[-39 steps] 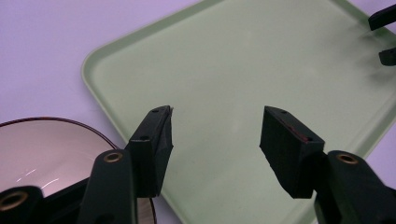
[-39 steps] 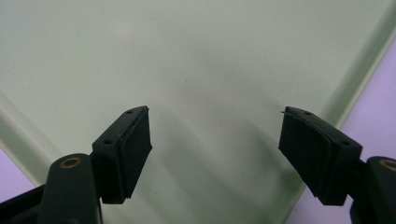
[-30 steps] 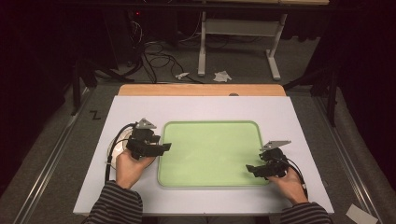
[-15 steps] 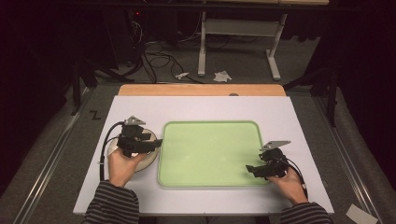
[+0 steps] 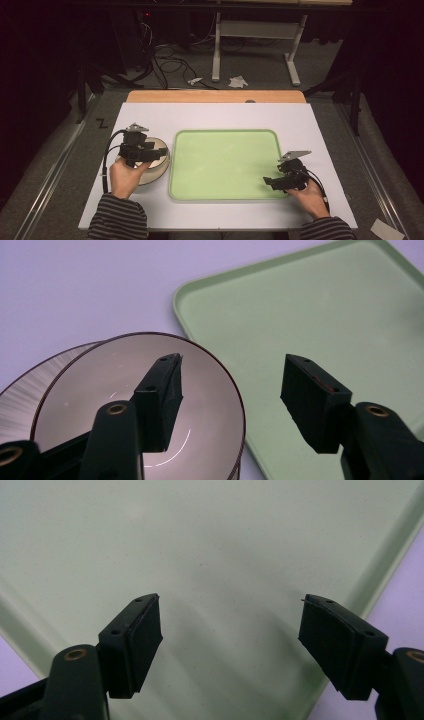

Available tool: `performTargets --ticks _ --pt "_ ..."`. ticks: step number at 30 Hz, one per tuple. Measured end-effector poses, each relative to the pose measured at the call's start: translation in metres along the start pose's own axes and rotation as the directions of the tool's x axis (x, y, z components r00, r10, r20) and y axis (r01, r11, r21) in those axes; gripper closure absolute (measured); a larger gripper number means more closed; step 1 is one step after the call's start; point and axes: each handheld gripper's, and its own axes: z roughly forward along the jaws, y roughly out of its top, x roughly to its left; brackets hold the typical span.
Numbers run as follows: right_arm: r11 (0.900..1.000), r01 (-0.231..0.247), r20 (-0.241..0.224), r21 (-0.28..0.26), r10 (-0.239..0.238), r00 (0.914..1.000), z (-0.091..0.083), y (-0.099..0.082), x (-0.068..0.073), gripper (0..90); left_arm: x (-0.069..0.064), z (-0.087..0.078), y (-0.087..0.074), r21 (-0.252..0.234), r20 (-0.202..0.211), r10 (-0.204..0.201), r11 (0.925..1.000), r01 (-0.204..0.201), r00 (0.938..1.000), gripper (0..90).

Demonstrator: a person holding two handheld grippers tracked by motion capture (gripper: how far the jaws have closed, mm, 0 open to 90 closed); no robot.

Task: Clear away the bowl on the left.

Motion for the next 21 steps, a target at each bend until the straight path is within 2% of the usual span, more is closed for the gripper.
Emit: performTargets --ticks 2,3,5,14,21 --pt "1.0 0.0 0.0 0.001 0.0 1.0 0.0 0.0 0.0 26.4 0.001 0.0 0.0 0.0 -0.003 -0.003 1.0 0.003 1.0 40.9" --pt "1.0 0.0 -0.001 0.0 0.0 1.0 0.0 0.0 0.0 26.4 0.002 -0.001 0.002 0.006 0.004 -0.028 0.9996 0.028 0.9996 40.6" --pt "1.0 0.002 0.003 0.001 -0.002 1.0 0.0 0.0 0.0 26.4 0.004 -0.002 0.004 0.007 0.009 -0.049 0.9988 0.049 0.9987 39.9" --pt "1.0 0.002 0.0 0.0 -0.002 1.0 0.0 0.0 0.0 26.3 0.014 -0.004 0.01 -0.021 -0.034 -0.054 0.9984 0.053 0.998 38.8" --pt "1.0 0.001 0.002 0.001 -0.001 1.0 0.0 0.0 0.0 26.4 0.022 -0.007 0.014 -0.04 -0.046 -0.075 0.9965 0.073 0.9961 38.6"
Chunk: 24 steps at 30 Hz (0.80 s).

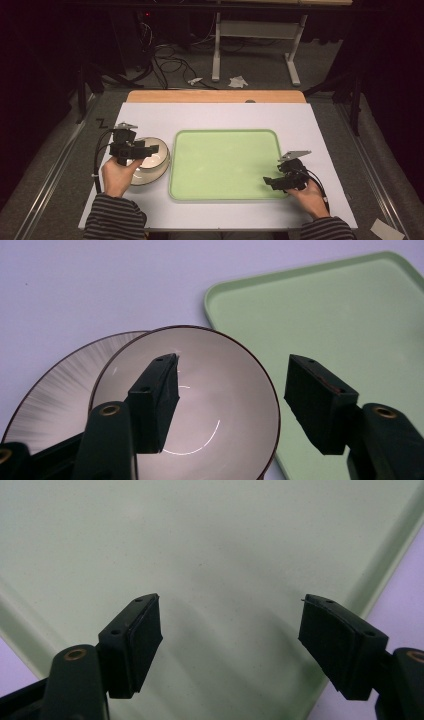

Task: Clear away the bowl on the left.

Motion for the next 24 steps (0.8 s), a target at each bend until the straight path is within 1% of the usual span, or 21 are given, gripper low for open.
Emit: performTargets --ticks 5,7,8,9,13,16,18,22,24 --pt "1.0 -0.003 -0.002 -0.002 0.003 1.0 0.0 0.0 0.0 26.3 0.004 -0.001 0.003 -0.009 -0.01 -0.012 0.9999 0.012 0.9999 38.0" --pt "1.0 -0.003 -0.003 -0.003 0.003 1.0 0.0 0.0 0.0 26.3 0.008 -0.001 0.005 -0.004 -0.023 -0.017 0.9998 0.017 0.9996 37.2" --pt "1.0 -0.003 -0.003 -0.003 0.003 1.0 0.0 0.0 0.0 26.4 0.008 -0.001 0.005 -0.004 -0.023 -0.017 0.9998 0.017 0.9996 37.3" --pt "1.0 -0.003 -0.003 -0.003 0.003 1.0 0.0 0.0 0.0 26.4 0.01 -0.001 0.005 -0.002 -0.036 -0.006 1.0 0.006 0.9993 37.3" --pt "1.0 -0.003 -0.001 -0.004 0.003 1.0 0.0 0.0 0.0 26.4 0.011 -0.003 0.007 -0.012 -0.05 0.005 0.9999 -0.006 0.9987 36.7" --pt "1.0 -0.005 -0.001 -0.004 0.005 1.0 0.0 0.0 0.0 26.3 0.015 -0.002 0.009 -0.015 -0.059 -0.007 0.9999 0.006 0.9982 36.3" --pt "1.0 -0.001 -0.001 -0.006 0.001 1.0 -0.001 0.0 0.0 26.4 0.018 -0.002 0.009 -0.016 -0.074 -0.004 0.9999 0.003 0.9972 36.1" --pt "1.0 0.003 0.002 -0.005 -0.003 1.0 -0.001 0.0 0.0 26.3 0.025 -0.001 0.011 -0.029 -0.104 -0.015 0.9995 0.012 0.9945 35.9" --pt "1.0 0.005 0.002 -0.006 -0.005 1.0 -0.001 0.0 0.0 26.3 0.029 -0.001 0.012 -0.033 -0.12 -0.014 0.9994 0.01 0.9927 35.8"
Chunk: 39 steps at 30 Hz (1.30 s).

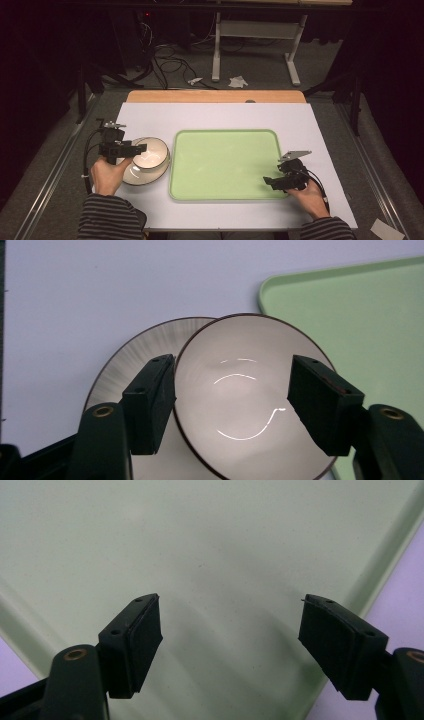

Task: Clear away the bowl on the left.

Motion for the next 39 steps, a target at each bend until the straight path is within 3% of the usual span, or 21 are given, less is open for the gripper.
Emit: performTargets --ticks 5,17,27,39 --pt "1.0 -0.003 0.0 -0.001 0.003 1.0 0.0 0.0 0.0 26.3 0.009 0.004 0.0 0.008 -0.053 0.005 1.0 -0.005 0.9986 34.8" --pt "1.0 -0.002 0.0 -0.001 0.002 1.0 0.0 0.0 0.0 26.3 0.026 0.013 -0.003 0.05 -0.096 -0.031 0.9981 0.036 0.9949 35.9" --pt "1.0 -0.001 -0.003 -0.001 0.001 1.0 0.0 0.0 0.0 26.4 0.032 0.026 -0.015 0.116 -0.152 -0.006 0.993 0.024 0.9884 42.7" --pt "1.0 -0.007 -0.006 0.0 0.007 1.0 0.0 0.0 0.0 26.4 0.032 0.035 -0.021 0.155 -0.156 -0.009 0.9873 0.034 0.9878 49.2"
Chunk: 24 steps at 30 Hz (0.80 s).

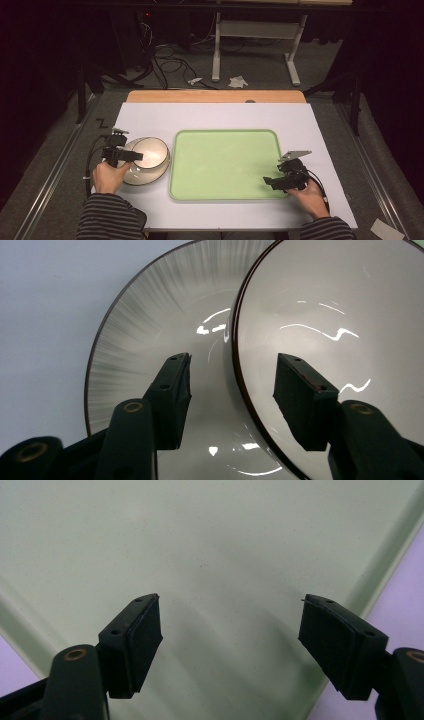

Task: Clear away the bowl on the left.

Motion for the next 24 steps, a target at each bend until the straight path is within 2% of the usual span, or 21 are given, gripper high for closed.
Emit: performTargets --ticks 6,24 --pt "1.0 -0.001 0.0 0.001 0.001 1.0 0.0 0.0 -0.0004 26.4 0.0004 0.0043 -0.0022 0.022 -0.002 0.006 0.9997 -0.006 1.0 52.8" --pt "1.0 0.0 0.001 0.0 0.0 1.0 0.0 -0.0001 -0.0003 26.5 0.0027 0.005 -0.001 0.054 0.019 -0.021 0.9983 0.02 0.9996 69.3"
